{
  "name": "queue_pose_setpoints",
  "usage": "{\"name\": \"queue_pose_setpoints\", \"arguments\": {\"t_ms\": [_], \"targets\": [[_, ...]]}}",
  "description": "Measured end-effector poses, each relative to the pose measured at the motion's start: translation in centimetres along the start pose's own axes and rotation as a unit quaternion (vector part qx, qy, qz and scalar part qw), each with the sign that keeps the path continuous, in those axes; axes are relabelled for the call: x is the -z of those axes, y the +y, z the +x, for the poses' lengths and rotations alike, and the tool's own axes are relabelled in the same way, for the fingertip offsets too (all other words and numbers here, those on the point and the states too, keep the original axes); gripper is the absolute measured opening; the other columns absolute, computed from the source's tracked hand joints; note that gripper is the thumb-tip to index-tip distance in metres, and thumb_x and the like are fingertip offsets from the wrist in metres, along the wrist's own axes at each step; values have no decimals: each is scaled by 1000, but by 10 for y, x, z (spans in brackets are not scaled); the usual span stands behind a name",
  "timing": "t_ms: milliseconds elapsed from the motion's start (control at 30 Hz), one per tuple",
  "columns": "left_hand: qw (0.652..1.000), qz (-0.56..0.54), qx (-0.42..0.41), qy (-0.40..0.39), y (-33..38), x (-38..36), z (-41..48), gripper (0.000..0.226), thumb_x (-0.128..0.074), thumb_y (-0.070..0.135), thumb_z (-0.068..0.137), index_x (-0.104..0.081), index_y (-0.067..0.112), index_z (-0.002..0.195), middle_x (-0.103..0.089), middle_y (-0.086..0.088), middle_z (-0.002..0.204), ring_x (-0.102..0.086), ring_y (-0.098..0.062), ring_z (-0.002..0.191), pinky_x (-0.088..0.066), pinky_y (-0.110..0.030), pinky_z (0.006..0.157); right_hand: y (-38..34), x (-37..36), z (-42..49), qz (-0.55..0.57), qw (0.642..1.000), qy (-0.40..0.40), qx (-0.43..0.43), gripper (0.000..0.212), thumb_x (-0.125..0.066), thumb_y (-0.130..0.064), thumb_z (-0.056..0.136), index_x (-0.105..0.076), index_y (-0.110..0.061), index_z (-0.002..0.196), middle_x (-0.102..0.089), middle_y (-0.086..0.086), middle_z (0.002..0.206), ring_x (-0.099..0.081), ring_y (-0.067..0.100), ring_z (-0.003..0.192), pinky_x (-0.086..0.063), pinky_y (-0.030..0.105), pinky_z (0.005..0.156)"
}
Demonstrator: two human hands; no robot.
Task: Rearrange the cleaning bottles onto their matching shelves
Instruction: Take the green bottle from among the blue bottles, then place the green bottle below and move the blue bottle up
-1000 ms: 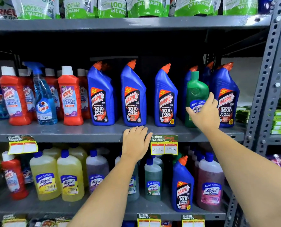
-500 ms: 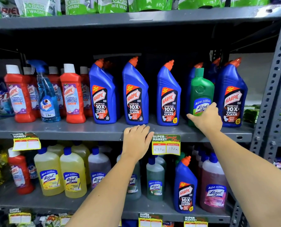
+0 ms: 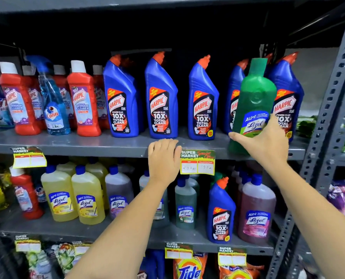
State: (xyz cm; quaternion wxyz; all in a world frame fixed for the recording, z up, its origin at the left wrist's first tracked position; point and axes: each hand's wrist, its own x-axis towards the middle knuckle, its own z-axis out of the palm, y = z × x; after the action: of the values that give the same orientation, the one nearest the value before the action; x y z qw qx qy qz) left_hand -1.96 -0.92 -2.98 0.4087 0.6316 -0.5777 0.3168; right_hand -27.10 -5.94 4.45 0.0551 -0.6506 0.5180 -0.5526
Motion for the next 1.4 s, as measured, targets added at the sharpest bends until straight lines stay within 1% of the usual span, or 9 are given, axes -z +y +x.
{"name": "queue_pose_setpoints", "arguments": {"t_ms": [133, 233, 433, 567, 667, 767, 867, 1200, 1400], "targets": [[999, -53, 2, 2, 3, -8, -27, 50, -31, 31, 97, -44, 7, 139, -43, -10, 149, -28, -26, 143, -11, -47, 119, 11, 15, -68, 79, 997, -6, 15, 83, -75, -76, 41, -40, -38, 104, -64, -14, 94, -64, 19, 88, -47, 33, 74], [999, -12, -9, -46, -10, -21, -86, 57, -34, 32, 96, -27, 8, 147, -18, -15, 158, -10, -29, 148, 0, -49, 119, 28, 2, -127, 113, 992, -51, 1, 84, -81, -72, 39, -40, -45, 107, -64, -25, 95, -65, 7, 86, -50, 28, 73], [943, 43, -36, -328, -46, -50, -215, 56, -27, 40, 96, -39, 16, 145, -23, -9, 156, -20, -31, 145, -14, -56, 110, 61, -78, -210, 117, 979, -142, -85, 91, -83, -66, 38, -41, -44, 115, -63, -24, 108, -65, 8, 97, -47, 26, 75], [895, 6, -57, -442, -81, -69, -253, 64, -18, 51, 96, -12, 21, 152, 8, -2, 161, 13, -20, 147, 4, -46, 120, 74, -139, -231, 83, 972, -186, -121, 96, -85, -60, 44, -40, -31, 123, -59, -10, 115, -64, 19, 103, -51, 33, 79], [864, 2, -71, -498, -100, -78, -269, 67, -18, 55, 96, -3, 22, 153, 12, 0, 161, 15, -18, 147, 13, -43, 117, 80, -177, -240, 68, 965, -206, -148, 95, -89, -53, 47, -38, -28, 123, -56, -12, 110, -65, 20, 103, -49, 29, 77], [853, 15, -97, -513, -108, -79, -277, 71, -14, 61, 95, -24, 17, 150, -22, -6, 159, -15, -24, 147, 9, -46, 117, 87, -208, -247, 48, 959, -218, -174, 94, -92, -47, 50, -37, -26, 123, -57, -8, 113, -65, 22, 104, -47, 27, 75], [861, 11, -97, -499, -111, -79, -282, 64, -29, 57, 95, -46, 16, 140, -47, -6, 147, -42, -25, 136, -3, -45, 111, 92, -227, -255, 33, 960, -209, -182, 92, -93, -45, 50, -36, -26, 120, -54, -6, 113, -64, 23, 104, -47, 26, 75], [883, -22, -92, -459, -111, -85, -289, 59, -44, 45, 96, -36, 14, 146, -34, -8, 155, -25, -26, 144, -7, -47, 113, 103, -239, -262, 1, 966, -203, -161, 102, -93, -46, 52, -38, -12, 130, -47, 2, 117, -56, 27, 110, -46, 32, 84], [884, -1, -76, -462, -109, -86, -291, 60, -43, 46, 96, -33, 16, 147, -34, -8, 155, -27, -25, 143, -19, -54, 116, 101, -219, -283, 48, 974, -152, -163, 98, -77, -55, 74, -30, -5, 144, -38, 14, 141, -33, 25, 133, -31, 36, 111]]}}
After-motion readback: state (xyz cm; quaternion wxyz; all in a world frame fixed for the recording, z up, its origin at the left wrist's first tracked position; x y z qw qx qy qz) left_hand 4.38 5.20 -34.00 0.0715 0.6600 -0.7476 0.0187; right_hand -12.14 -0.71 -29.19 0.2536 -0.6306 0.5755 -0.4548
